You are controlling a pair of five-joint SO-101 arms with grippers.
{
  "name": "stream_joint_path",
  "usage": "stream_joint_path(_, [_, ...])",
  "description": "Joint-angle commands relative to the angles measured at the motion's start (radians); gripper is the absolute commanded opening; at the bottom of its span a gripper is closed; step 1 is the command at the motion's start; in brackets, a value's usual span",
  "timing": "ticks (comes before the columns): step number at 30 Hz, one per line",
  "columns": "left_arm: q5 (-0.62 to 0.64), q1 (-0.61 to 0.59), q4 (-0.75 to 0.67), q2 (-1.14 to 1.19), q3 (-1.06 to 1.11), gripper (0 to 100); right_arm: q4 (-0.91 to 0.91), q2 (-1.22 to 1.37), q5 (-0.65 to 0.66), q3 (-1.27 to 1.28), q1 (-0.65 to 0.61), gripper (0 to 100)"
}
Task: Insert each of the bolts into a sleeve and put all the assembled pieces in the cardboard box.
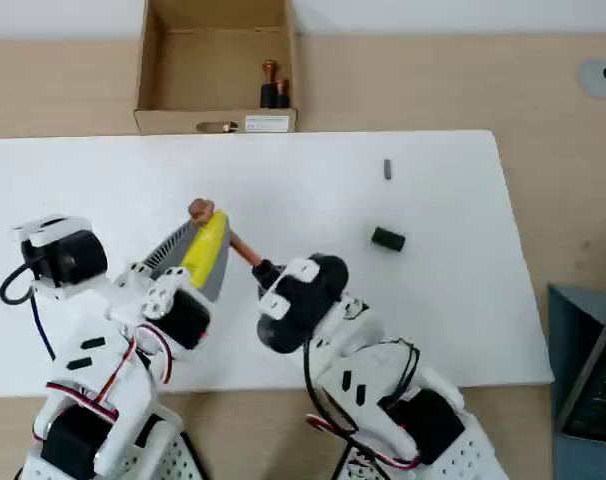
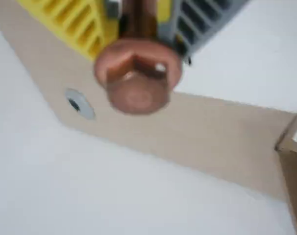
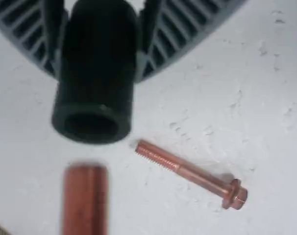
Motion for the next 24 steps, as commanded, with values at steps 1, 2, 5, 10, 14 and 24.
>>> stream_joint_path(1, [0.000, 0.023, 0.037, -0.008, -0.064, 0, -0.031, -0.125, 0.026, -0.007, -0.008, 0.9])
stream_joint_path(2, [0.000, 0.023, 0.046, -0.008, -0.064, 0, -0.031, -0.125, 0.029, -0.010, -0.008, 0.9])
stream_joint_path(5, [-0.002, 0.018, 0.046, -0.008, -0.064, 0, -0.031, -0.125, 0.029, -0.012, -0.008, 0.9])
stream_joint_path(10, [-0.002, 0.015, 0.040, -0.008, -0.054, 0, -0.031, -0.125, 0.029, -0.031, -0.010, 0.9])
stream_joint_path(14, [0.000, 0.014, 0.038, -0.008, -0.040, 0, -0.029, -0.125, 0.029, -0.042, -0.010, 0.9])
stream_joint_path(24, [-0.002, 0.012, -0.028, -0.008, -0.018, 0, -0.028, -0.125, 0.029, -0.044, -0.010, 0.9])
